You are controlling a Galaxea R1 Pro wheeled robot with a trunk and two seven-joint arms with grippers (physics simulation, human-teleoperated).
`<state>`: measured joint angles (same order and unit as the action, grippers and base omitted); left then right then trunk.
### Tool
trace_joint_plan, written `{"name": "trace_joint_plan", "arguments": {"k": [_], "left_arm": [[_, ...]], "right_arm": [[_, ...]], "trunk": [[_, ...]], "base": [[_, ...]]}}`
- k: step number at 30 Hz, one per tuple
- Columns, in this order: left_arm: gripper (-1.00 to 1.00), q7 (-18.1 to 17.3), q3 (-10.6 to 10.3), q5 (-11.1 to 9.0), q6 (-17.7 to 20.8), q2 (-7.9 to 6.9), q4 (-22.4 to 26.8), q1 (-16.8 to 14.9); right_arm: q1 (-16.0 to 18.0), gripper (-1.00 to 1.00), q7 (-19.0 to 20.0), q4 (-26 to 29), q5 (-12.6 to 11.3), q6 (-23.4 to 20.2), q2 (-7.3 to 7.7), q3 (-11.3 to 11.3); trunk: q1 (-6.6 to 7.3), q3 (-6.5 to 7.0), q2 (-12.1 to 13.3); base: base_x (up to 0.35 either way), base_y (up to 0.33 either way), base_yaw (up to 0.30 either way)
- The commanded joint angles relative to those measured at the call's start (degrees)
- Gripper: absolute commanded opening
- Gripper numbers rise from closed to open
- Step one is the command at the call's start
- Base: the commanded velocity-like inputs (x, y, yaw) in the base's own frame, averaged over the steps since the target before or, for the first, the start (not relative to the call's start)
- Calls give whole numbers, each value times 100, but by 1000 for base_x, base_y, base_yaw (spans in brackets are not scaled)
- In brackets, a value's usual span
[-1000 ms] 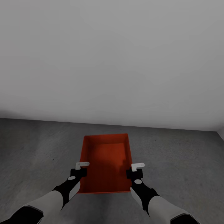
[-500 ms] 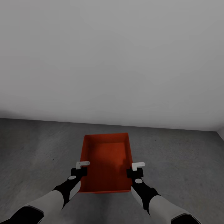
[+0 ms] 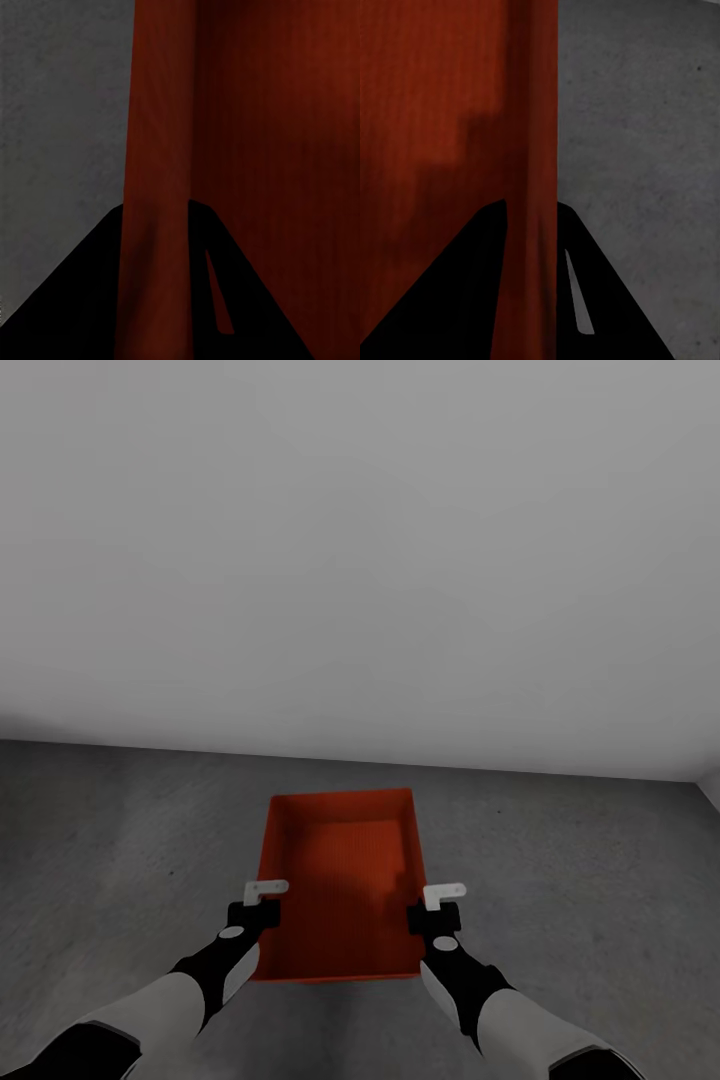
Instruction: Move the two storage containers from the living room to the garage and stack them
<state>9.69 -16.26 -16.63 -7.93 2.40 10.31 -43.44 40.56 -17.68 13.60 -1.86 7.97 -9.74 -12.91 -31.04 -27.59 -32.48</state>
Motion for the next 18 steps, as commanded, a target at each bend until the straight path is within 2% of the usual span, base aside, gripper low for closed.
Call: {"name": "trace_joint_plan", "arguments": {"k": [1,18], "left_arm": [[-100,23,-18,26,-17,-2,17,-7],[-100,24,-18,29,-15,-27,46,-7]], "right_arm": [[5,-100,-51,-138,-113,38,50,25],[5,-100,-53,-139,-113,36,42,25]], "trunk": [[-24,-24,-47],[-397,-329,-729]], "base": [[0,0,0],[0,0,0]]}}
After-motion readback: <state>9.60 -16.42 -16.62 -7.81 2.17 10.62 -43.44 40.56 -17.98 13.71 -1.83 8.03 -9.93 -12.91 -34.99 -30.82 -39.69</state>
